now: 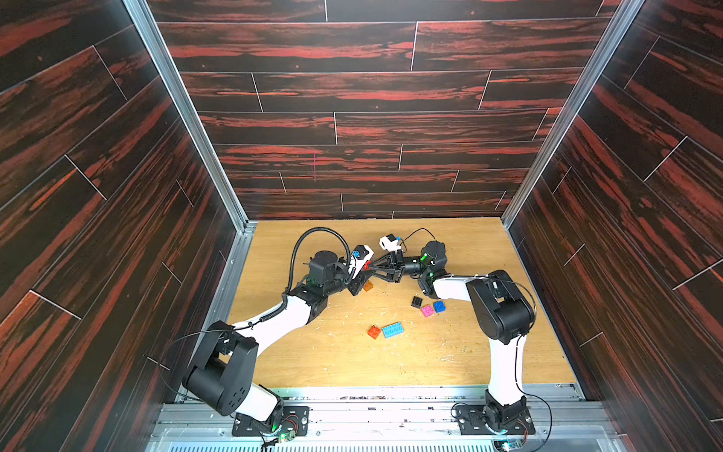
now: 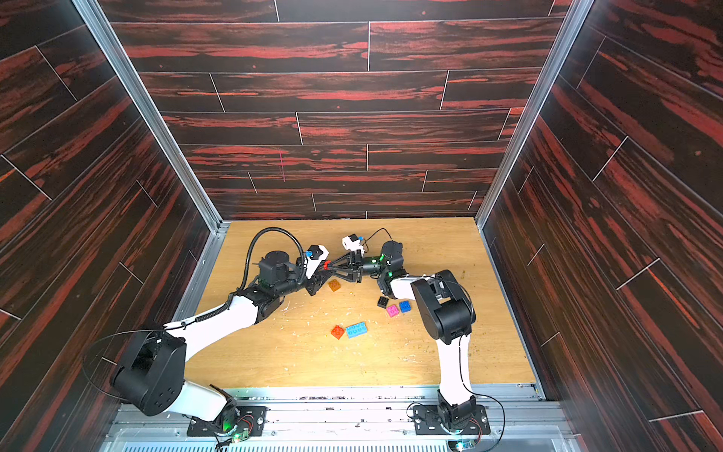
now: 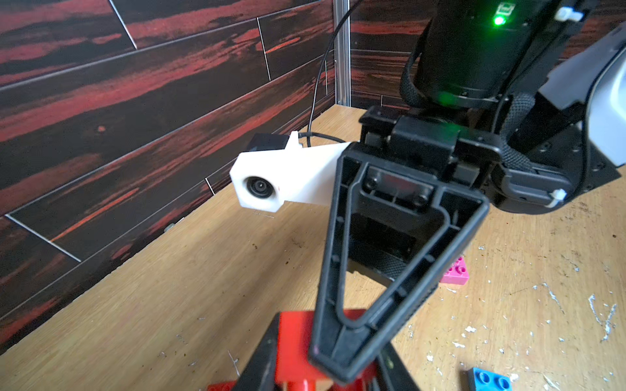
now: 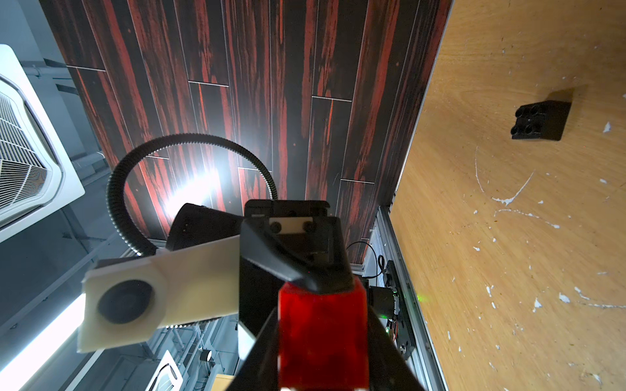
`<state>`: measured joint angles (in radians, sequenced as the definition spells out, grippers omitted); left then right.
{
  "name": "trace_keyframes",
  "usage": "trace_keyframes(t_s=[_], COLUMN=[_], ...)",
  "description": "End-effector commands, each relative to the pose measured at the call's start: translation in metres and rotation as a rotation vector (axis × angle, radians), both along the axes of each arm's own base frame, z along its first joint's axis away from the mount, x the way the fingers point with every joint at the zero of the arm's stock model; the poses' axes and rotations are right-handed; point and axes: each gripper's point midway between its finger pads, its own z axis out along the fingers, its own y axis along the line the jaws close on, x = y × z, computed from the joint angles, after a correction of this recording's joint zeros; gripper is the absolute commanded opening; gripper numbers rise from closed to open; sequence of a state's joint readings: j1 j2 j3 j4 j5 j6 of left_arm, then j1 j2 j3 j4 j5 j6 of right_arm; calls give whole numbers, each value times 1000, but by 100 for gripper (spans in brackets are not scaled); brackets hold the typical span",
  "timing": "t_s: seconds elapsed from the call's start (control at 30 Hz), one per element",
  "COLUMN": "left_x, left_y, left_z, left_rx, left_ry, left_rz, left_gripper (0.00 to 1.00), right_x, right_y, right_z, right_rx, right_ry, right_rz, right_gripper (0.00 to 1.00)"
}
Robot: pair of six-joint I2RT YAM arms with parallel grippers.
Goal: Assemble the letter v with lego
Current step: Pick up the lego brick from the center of the board.
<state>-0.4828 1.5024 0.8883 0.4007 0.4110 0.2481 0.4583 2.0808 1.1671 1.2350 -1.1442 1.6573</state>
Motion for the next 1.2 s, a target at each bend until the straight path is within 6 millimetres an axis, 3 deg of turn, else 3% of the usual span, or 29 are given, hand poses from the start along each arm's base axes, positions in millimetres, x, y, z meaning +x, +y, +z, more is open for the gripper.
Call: trace_keyframes(t_s=[0.0,0.17,0.37,0.4,0.43,0.47,0.5,0.83,1.0,1.17], left_x=[-1,-1,1,2,2,3,4,12,16,18], left_y=[0,2,10,11,14,16,20,53,76,101], left_z=[25,23,20,20,19,20,21,19,4,-20], left_rx=[-4,0,9,11,16,19,24,55,113,242], left_ry=[-49,-40,-30,-28,-25,-26,-23,49,177,323], left_rz=[-2,10,59,67,83,99,124,328,461,548], left_gripper=[20,15,12,12,12,12,12,11,11,12], right_x=[3,4,8,10,12,13,15,39,47,42], right_y=[3,3,5,5,5,5,5,-16,-45,-78], right_z=[6,9,16,16,15,14,12,-30,-50,-58], right_rx=[25,32,41,31,17,3,-18,-411,-648,-840], right_ry=[-30,-41,-97,-104,-112,-122,-136,-277,-378,-491], right_rz=[13,11,5,4,-3,-7,-15,-210,-338,-433], right_gripper=[38,41,54,57,71,78,80,83,83,86])
